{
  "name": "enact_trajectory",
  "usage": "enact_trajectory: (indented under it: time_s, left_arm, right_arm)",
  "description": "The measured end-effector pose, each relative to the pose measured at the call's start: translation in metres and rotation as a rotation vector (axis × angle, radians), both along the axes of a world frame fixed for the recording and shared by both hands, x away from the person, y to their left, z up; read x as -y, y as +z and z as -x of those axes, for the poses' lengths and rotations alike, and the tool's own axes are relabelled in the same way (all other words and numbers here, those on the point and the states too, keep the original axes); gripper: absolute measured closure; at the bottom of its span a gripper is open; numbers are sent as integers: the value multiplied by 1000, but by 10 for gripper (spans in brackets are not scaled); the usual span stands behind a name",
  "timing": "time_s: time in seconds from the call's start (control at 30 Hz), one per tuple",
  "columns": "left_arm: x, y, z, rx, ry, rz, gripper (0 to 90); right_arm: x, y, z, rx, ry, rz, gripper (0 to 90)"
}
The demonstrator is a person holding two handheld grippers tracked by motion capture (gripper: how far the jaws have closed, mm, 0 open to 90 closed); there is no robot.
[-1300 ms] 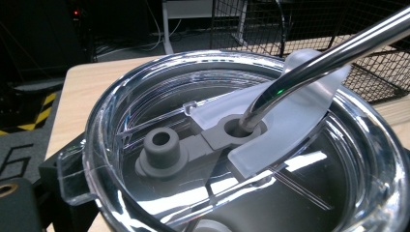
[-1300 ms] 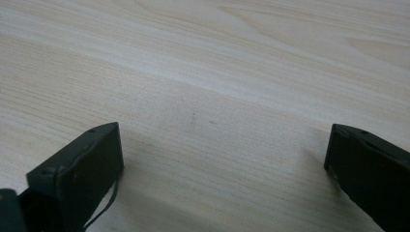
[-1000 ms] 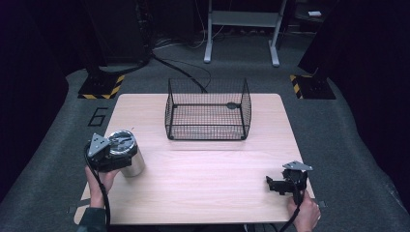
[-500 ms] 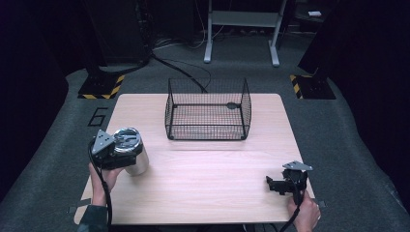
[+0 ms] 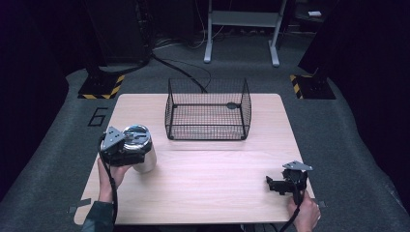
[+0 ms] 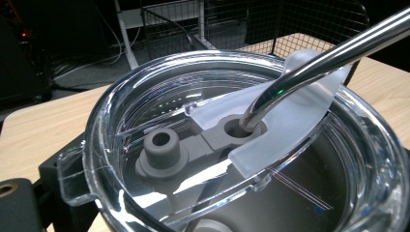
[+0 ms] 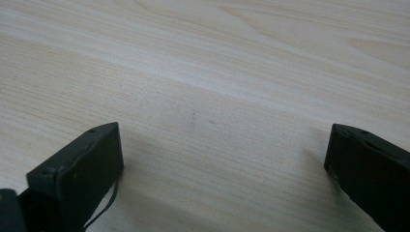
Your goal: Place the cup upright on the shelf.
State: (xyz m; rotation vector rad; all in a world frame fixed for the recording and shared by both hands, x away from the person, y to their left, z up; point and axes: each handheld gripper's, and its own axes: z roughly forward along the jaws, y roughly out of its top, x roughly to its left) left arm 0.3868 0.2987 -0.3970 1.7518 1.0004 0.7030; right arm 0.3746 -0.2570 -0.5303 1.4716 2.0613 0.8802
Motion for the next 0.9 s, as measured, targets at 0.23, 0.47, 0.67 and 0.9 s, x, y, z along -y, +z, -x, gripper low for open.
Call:
enact_trajectory:
  time_s: [0.23, 0.47, 0.67, 0.9]
  left_arm:
    - [4, 6, -2, 2, -16, -7, 36]
    - [7, 12, -4, 12, -31, -6, 36]
    - [10, 18, -6, 10, -49, -10, 36]
    - [16, 28, -9, 16, -76, -17, 36]
  right_arm:
    - [0, 0, 0, -3, -2, 2, 0]
    - [-1, 0, -2, -9, 3, 2, 0]
    - [-1, 0, -4, -7, 9, -4, 0]
    - [-3, 0, -6, -1, 36, 4, 0]
